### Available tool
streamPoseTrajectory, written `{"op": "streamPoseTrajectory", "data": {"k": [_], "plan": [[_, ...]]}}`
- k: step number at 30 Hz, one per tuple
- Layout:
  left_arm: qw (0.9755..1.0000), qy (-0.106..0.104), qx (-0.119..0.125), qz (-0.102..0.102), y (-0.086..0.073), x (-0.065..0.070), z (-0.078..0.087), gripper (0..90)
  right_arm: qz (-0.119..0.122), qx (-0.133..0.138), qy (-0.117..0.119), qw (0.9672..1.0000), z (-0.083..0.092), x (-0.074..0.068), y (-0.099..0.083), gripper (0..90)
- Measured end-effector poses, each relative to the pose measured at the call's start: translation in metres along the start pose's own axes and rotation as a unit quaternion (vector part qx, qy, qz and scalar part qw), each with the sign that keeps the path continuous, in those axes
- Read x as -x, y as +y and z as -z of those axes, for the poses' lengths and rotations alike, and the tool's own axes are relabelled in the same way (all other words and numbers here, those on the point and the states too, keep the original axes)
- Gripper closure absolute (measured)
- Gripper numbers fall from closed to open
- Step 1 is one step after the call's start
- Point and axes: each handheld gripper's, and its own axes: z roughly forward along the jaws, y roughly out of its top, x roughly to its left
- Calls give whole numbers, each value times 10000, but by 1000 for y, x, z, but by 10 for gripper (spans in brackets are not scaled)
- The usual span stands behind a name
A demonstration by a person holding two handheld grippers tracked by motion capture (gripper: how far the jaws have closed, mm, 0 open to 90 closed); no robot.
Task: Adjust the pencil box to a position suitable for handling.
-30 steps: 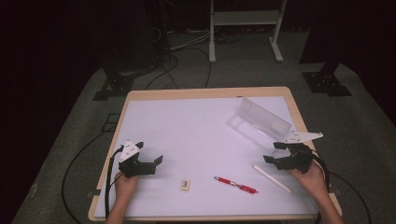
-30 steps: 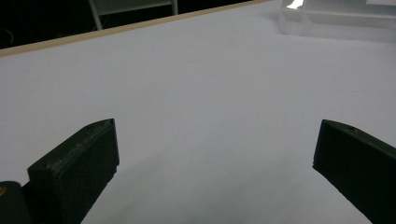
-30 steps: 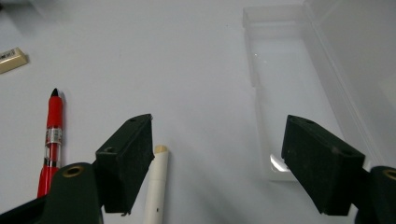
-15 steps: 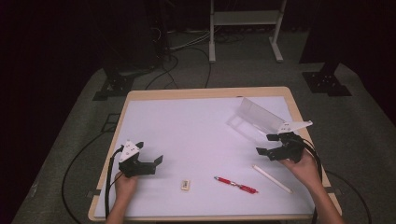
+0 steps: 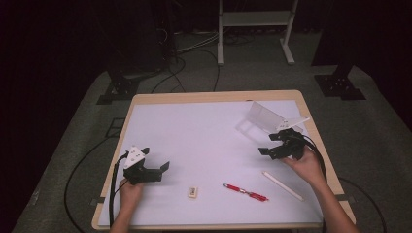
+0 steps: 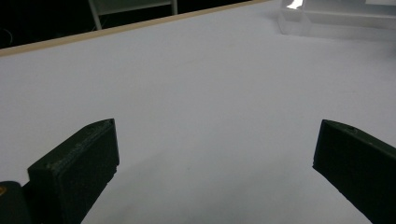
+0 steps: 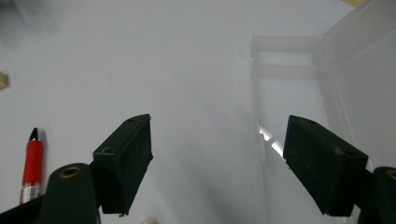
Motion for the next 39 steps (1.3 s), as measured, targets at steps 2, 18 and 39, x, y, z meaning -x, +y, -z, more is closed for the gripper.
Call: {"op": "streamPoseTrajectory", "data": {"k": [2,18,39], "plan": [[10000,2,-1,1,0,0,0,0,14,-52,5,10000,-3,1,2,235],[10000,1,4,-4,0,0,0,0,-169,-431,-99,9989,-33,11,7,315],[10000,0,-5,-6,0,0,0,0,-103,-821,-415,9957,-54,20,0,585]]}}
